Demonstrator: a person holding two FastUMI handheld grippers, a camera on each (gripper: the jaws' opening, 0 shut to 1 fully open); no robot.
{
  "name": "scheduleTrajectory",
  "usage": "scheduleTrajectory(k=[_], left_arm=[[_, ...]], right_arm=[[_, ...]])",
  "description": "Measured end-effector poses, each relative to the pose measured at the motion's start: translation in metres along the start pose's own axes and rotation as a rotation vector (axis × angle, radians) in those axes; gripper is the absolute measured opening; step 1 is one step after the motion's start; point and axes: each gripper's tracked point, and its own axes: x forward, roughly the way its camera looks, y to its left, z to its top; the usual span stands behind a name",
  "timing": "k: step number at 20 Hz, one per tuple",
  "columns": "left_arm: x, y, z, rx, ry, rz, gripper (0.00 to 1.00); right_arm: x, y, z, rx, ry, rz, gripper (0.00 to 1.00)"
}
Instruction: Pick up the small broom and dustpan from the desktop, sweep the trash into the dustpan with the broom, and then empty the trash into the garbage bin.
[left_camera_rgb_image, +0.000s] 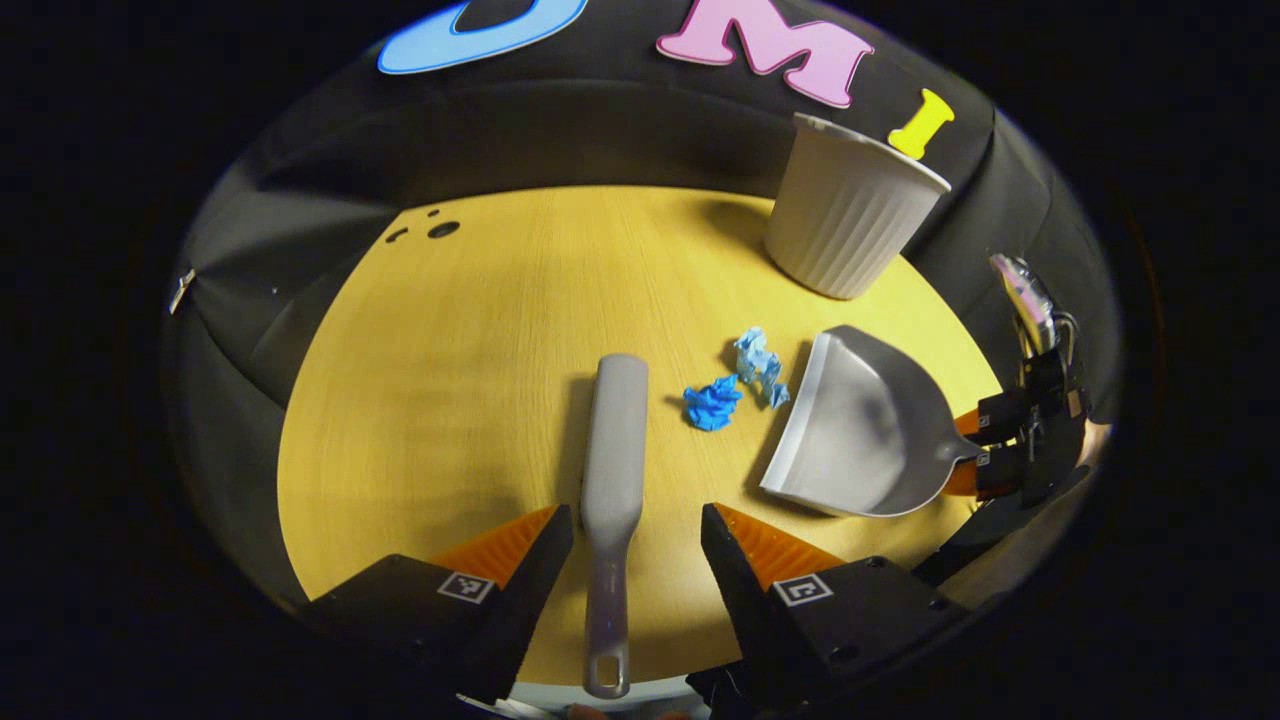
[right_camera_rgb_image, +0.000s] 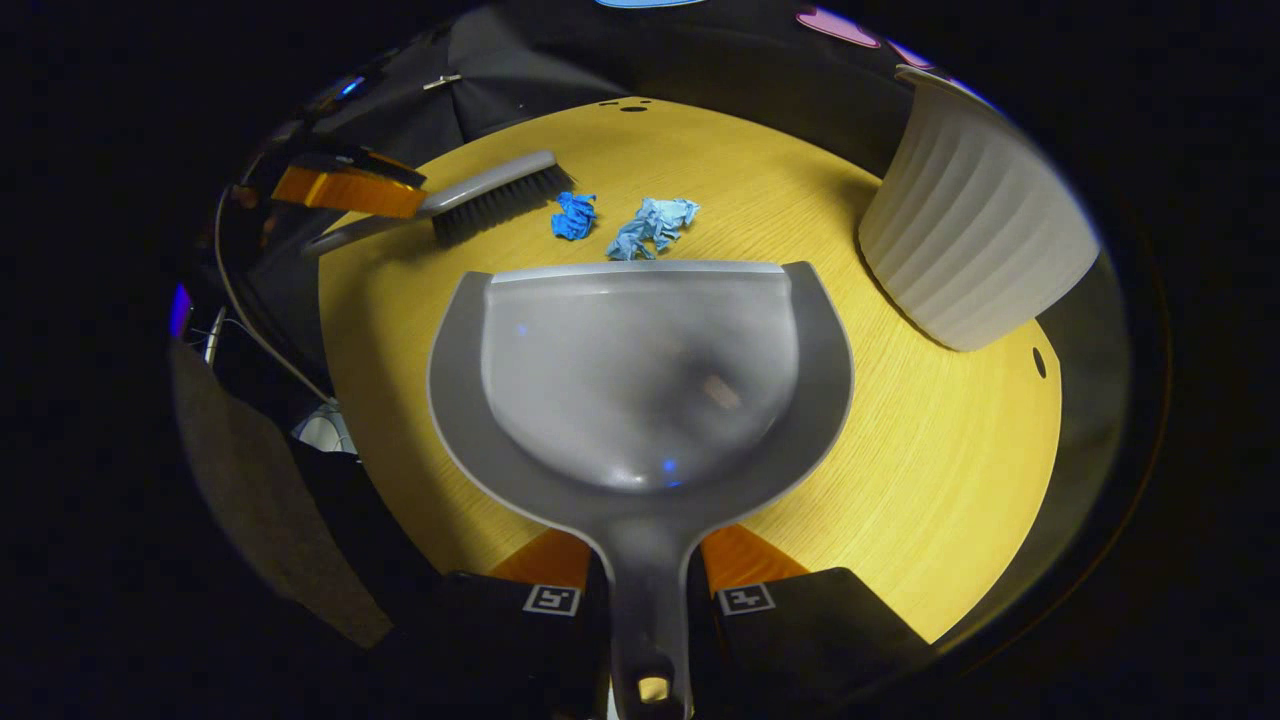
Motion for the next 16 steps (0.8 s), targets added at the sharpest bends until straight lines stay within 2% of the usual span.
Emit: scheduleTrajectory(k=[4,5,10,12,13,14,15,16], left_arm=[[0.019,0.006,-0.024,-0.003,0.119,0.019,0.83],[0.021,0.006,-0.027,-0.005,0.134,0.016,0.77],[0.034,0.005,-0.034,0.026,0.209,0.002,0.68],[0.039,0.009,-0.037,0.051,0.224,0.02,0.59],[0.04,0.01,-0.037,0.057,0.229,0.025,0.43],[0.04,0.011,-0.039,0.059,0.238,0.029,0.42],[0.042,0.011,-0.038,0.065,0.243,0.015,0.33],[0.042,0.01,-0.037,0.075,0.255,0.007,0.28]], right_arm=[[0.002,-0.002,-0.006,-0.042,0.02,-0.003,0.35],[0.002,-0.002,-0.006,-0.046,0.022,-0.004,0.35],[0.006,0.0,-0.006,-0.051,0.034,0.012,0.35],[0.008,-0.001,-0.007,-0.054,0.04,0.009,0.35],[0.007,-0.002,-0.007,-0.053,0.042,0.007,0.35],[0.007,-0.004,-0.008,-0.052,0.043,0.004,0.35],[0.006,-0.005,-0.008,-0.05,0.044,0.001,0.35],[0.007,-0.006,-0.008,-0.048,0.045,0.003,0.35]])
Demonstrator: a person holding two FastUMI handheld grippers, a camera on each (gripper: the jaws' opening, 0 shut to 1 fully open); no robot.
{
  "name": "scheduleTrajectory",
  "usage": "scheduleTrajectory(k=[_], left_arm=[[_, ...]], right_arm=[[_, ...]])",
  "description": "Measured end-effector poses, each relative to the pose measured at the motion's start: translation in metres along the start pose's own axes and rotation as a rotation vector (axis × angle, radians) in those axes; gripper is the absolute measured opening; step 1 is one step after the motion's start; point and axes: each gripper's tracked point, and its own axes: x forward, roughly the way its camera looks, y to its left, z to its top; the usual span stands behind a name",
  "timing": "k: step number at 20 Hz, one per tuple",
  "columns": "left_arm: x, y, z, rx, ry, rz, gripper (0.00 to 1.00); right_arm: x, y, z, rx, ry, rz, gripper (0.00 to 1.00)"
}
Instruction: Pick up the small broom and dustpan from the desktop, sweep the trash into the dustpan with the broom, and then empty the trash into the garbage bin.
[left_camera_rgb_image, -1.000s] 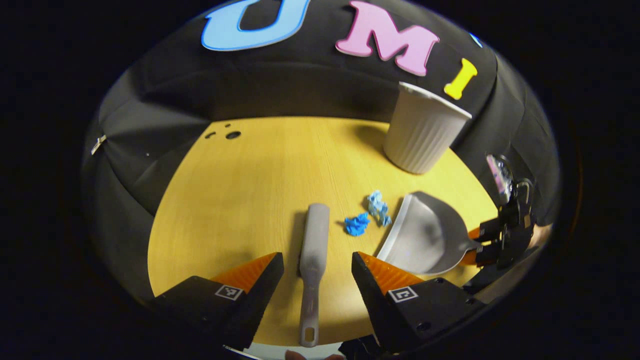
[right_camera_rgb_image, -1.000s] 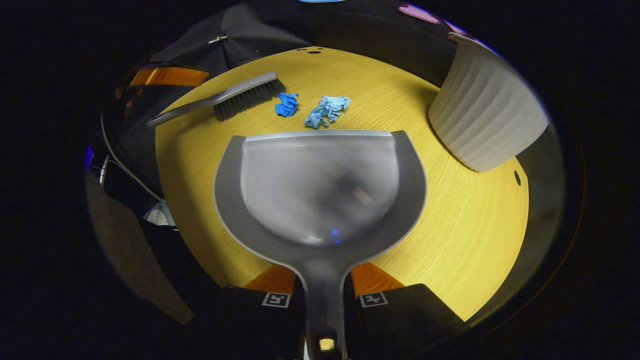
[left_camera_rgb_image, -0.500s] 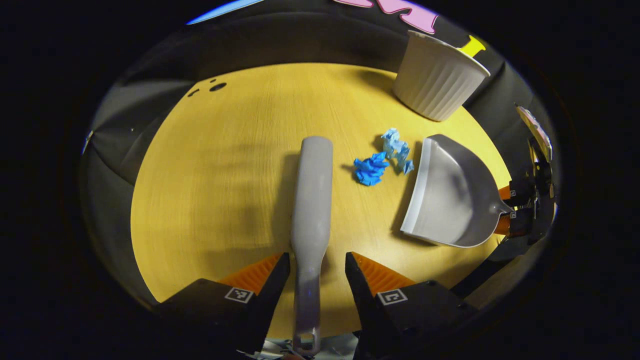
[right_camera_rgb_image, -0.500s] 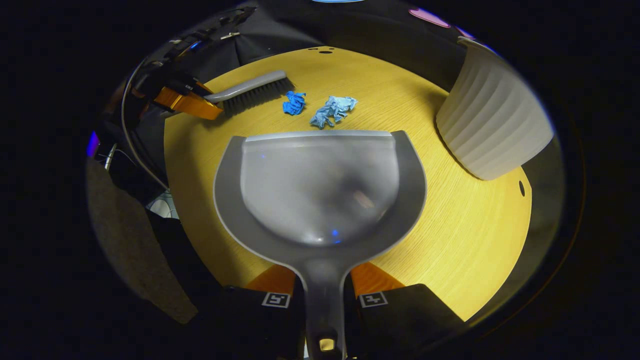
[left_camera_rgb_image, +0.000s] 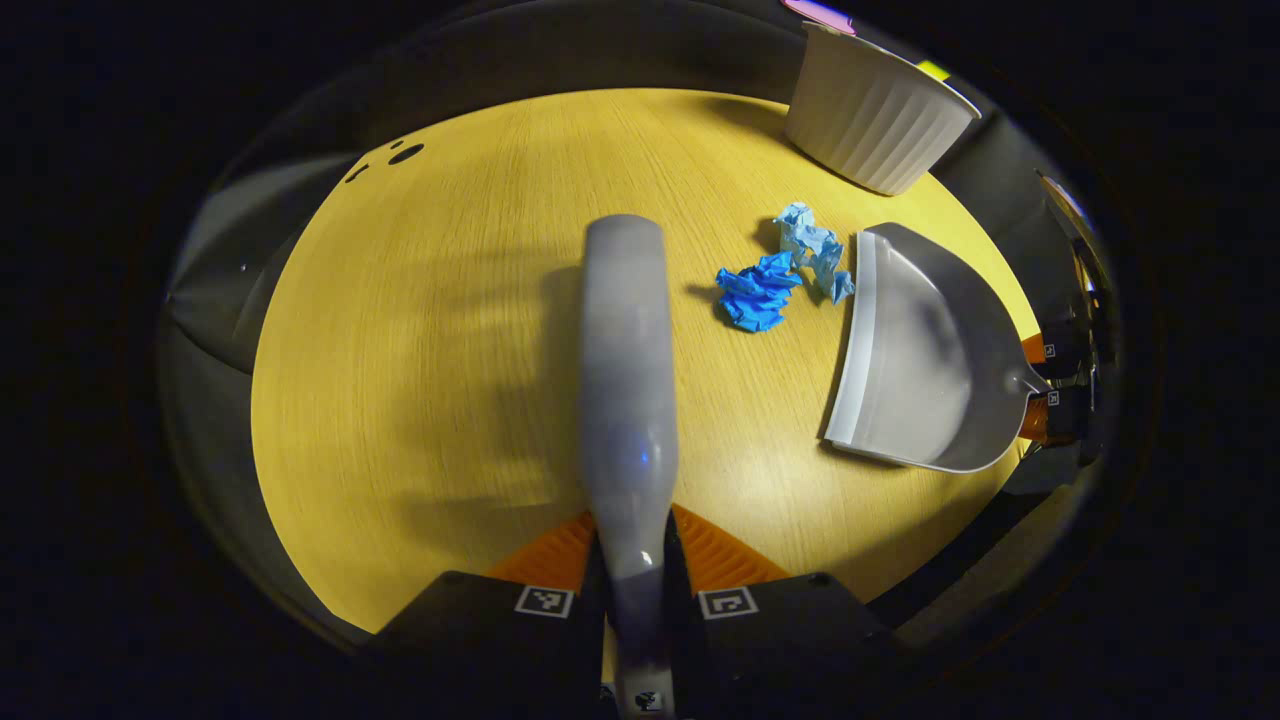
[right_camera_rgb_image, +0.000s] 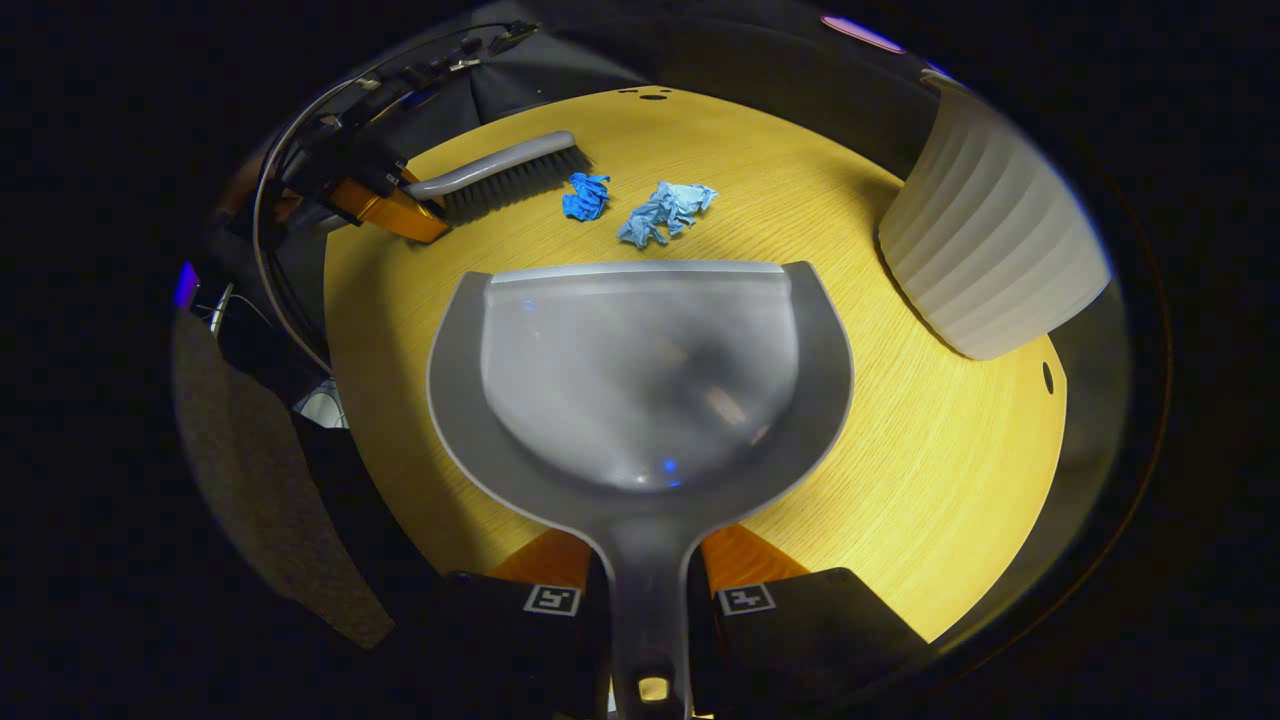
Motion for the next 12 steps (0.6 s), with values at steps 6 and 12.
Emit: scheduleTrajectory(k=[6,12], left_arm=[[0.012,0.005,0.041,0.051,0.006,0.036,0.27],[0.023,-0.01,0.079,0.163,0.001,0.034,0.27]], right_arm=[[0.004,-0.003,0.004,0.014,-0.003,0.004,0.35],[0.008,0.001,0.008,0.003,-0.003,0.012,0.35]])
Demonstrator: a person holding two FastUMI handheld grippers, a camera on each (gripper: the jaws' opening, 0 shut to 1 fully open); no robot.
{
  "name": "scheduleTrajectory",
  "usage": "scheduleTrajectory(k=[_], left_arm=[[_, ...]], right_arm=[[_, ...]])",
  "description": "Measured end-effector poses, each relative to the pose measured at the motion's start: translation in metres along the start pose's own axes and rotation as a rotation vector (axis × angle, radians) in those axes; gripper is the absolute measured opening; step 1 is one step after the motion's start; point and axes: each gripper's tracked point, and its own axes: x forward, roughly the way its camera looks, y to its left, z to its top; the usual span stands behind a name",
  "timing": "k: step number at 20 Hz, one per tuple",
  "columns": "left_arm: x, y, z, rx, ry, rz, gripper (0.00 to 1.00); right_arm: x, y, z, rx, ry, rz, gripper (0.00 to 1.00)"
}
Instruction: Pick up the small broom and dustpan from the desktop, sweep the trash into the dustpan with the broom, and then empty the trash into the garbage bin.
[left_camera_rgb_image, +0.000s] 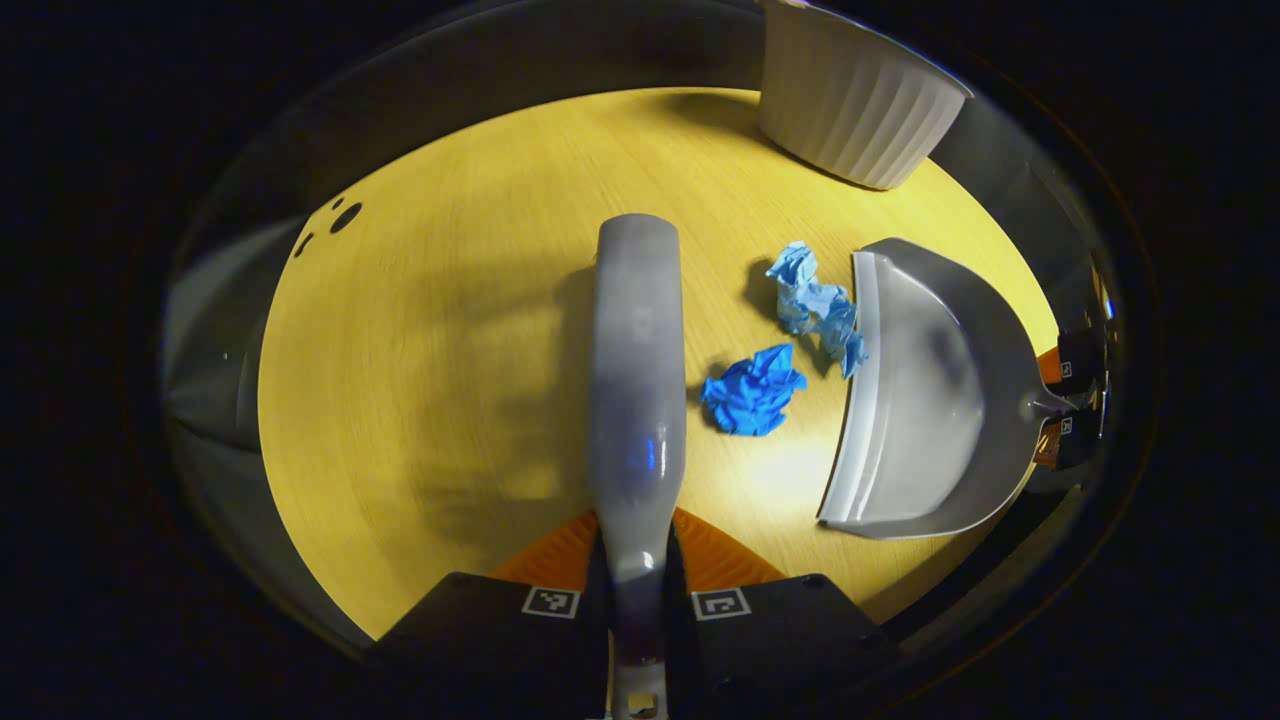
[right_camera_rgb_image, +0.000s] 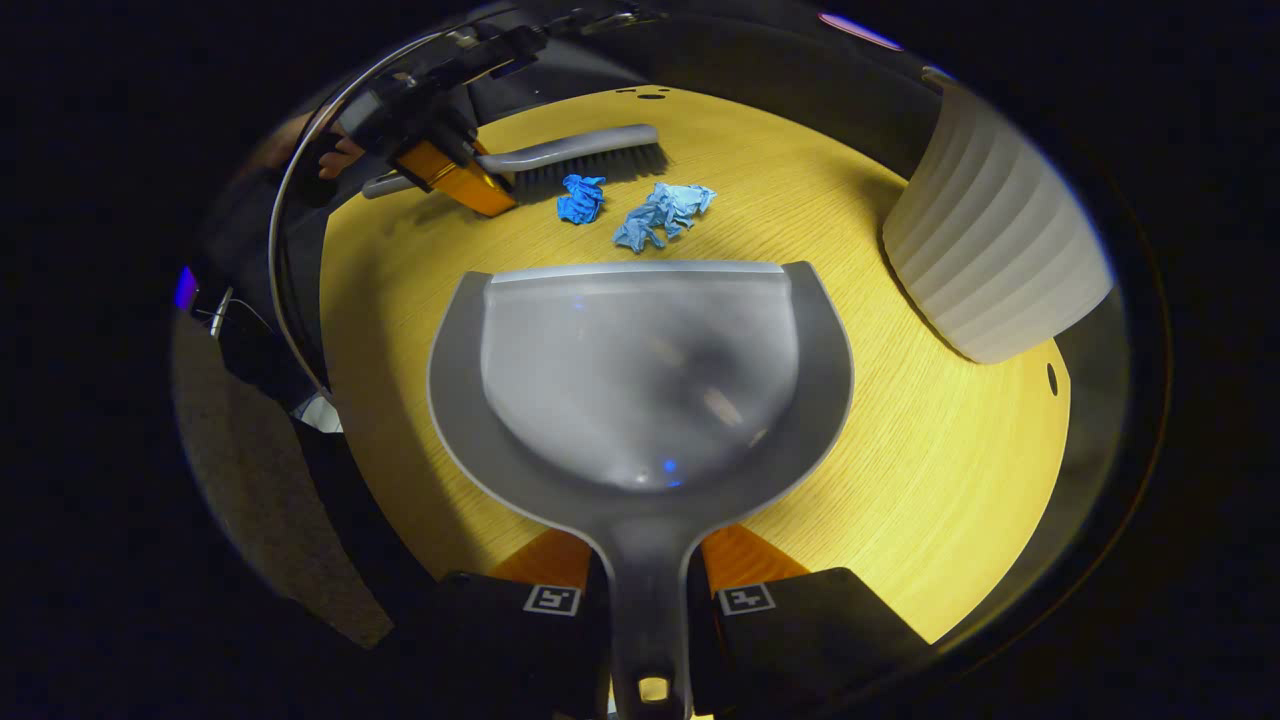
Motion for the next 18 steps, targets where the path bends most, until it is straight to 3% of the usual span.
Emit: scheduleTrajectory(k=[2,5,15,18], left_arm=[[0.003,-0.008,0.007,0.042,0.001,-0.019,0.23],[0.003,-0.026,0.013,0.1,0.001,-0.064,0.26],[-0.021,-0.108,0.015,0.22,-0.012,-0.3,0.29],[-0.026,-0.11,0.023,0.197,-0.035,-0.291,0.26]], right_arm=[[0.001,0.0,0.001,0.0,-0.002,0.0,0.35],[-0.003,0.0,0.001,0.004,-0.001,0.0,0.35],[0.0,-0.003,0.001,0.004,-0.002,-0.012,0.35],[-0.002,-0.003,0.001,0.019,-0.032,-0.03,0.35]])
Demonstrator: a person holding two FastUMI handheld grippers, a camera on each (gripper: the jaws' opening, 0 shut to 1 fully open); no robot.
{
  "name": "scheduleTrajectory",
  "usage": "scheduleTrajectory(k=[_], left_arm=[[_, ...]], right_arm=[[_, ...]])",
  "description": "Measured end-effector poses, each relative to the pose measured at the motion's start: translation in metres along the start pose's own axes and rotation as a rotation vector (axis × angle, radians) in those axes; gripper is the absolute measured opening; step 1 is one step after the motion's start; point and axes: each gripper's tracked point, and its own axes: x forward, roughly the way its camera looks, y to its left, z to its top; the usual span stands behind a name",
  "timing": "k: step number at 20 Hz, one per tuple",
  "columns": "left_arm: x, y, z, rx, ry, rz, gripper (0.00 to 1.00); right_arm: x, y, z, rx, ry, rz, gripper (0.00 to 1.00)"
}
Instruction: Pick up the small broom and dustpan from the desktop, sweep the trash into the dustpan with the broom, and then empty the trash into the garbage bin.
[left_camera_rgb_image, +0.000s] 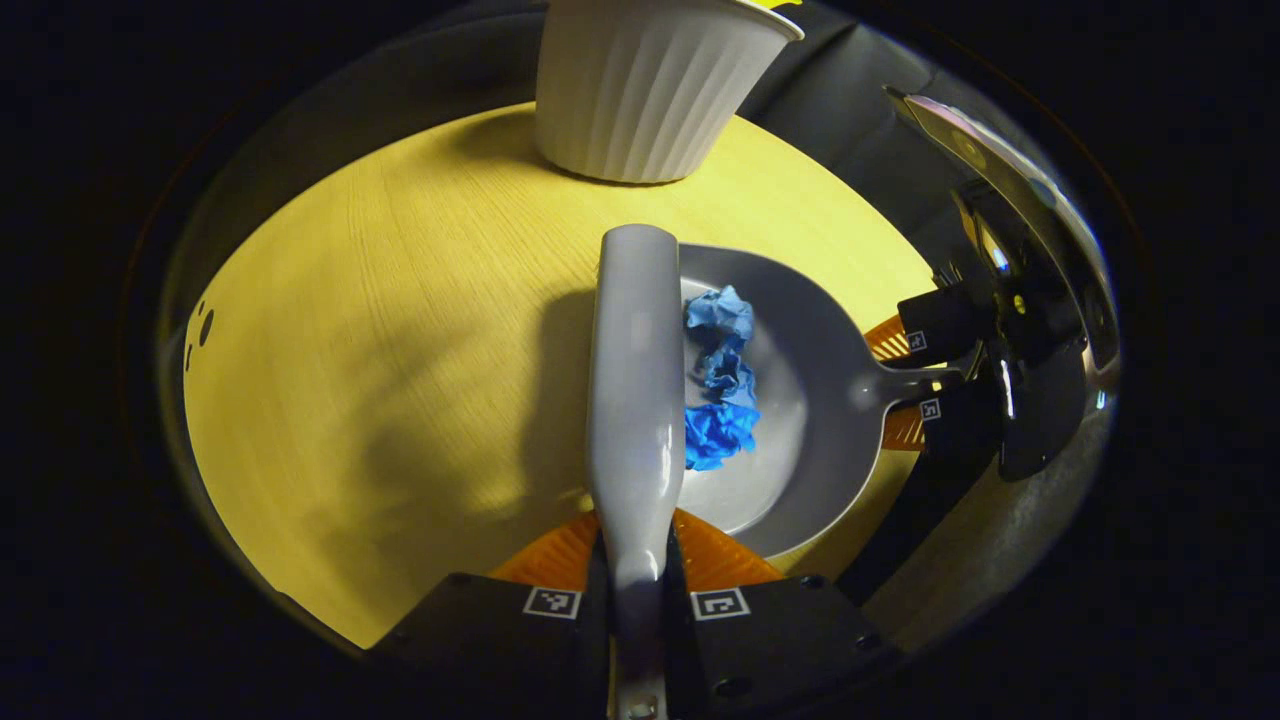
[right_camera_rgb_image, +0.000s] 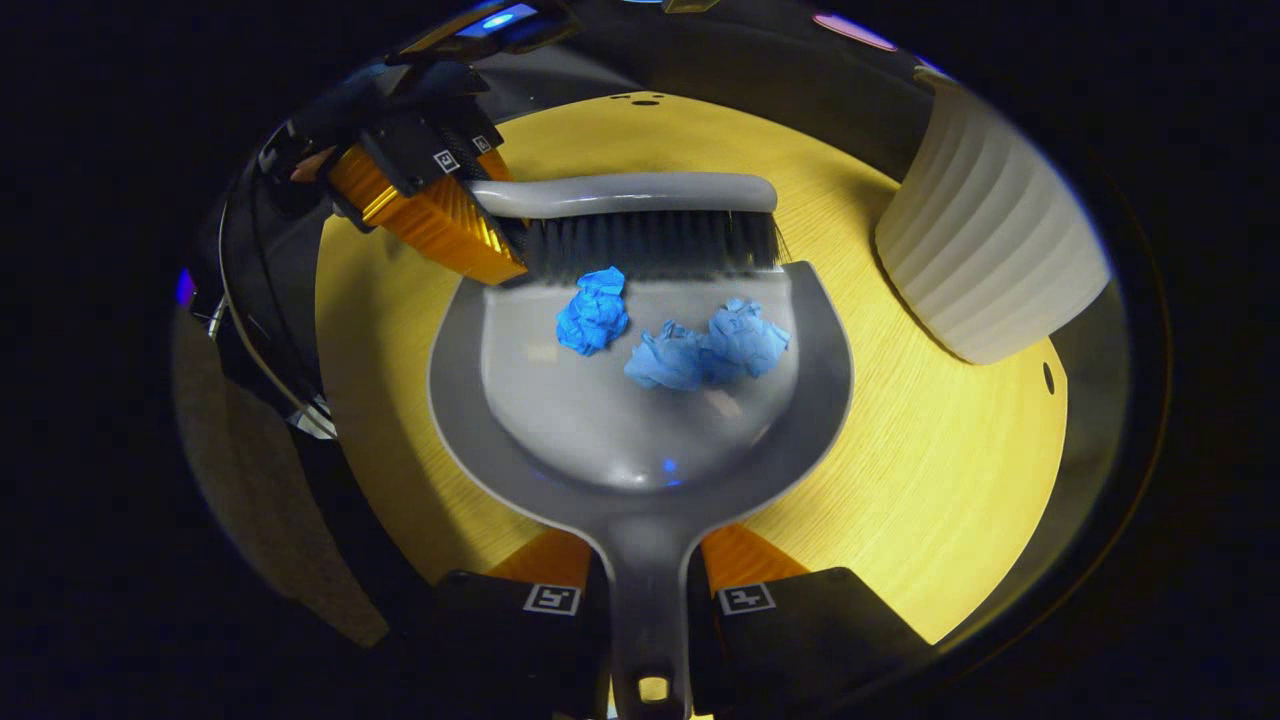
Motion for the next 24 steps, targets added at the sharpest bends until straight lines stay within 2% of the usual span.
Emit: scheduleTrajectory(k=[1,2,4,6,10,14,17,18,19,20,21,24], left_arm=[[-0.001,0.003,0.006,-0.024,-0.022,0.01,0.29],[-0.003,0.005,0.011,-0.052,-0.049,0.018,0.22],[-0.006,0.01,0.016,-0.094,-0.087,0.044,0.25],[-0.003,0.017,0.013,-0.12,-0.096,0.08,0.25],[0.0,0.028,-0.003,-0.153,-0.085,0.126,0.26],[0.001,0.055,-0.032,-0.14,-0.067,0.15,0.25],[0.008,0.054,-0.047,-0.158,-0.054,0.143,0.26],[0.008,0.055,-0.049,-0.158,-0.053,0.149,0.22],[0.008,0.056,-0.053,-0.158,-0.054,0.153,0.26],[0.008,0.056,-0.056,-0.161,-0.058,0.156,0.22],[0.006,0.057,-0.059,-0.166,-0.064,0.156,0.26],[0.003,0.062,-0.064,-0.186,-0.076,0.154,0.26]], right_arm=[[-0.001,-0.001,-0.001,0.014,-0.004,-0.01,0.35],[-0.003,0.0,-0.003,0.033,-0.005,-0.024,0.35],[-0.005,0.008,-0.003,0.088,0.004,-0.056,0.35],[-0.01,0.015,-0.003,0.157,0.022,-0.107,0.35],[-0.035,0.036,0.01,0.321,-0.038,-0.22,0.35],[-0.037,0.054,0.014,0.458,-0.036,-0.346,0.35],[-0.039,0.063,0.026,0.539,-0.055,-0.403,0.35],[-0.039,0.066,0.03,0.558,-0.056,-0.426,0.35],[-0.039,0.066,0.033,0.575,-0.054,-0.455,0.35],[-0.039,0.068,0.038,0.59,-0.053,-0.482,0.35],[-0.036,0.07,0.045,0.613,-0.057,-0.497,0.35],[-0.033,0.06,0.055,0.66,-0.089,-0.541,0.35]])
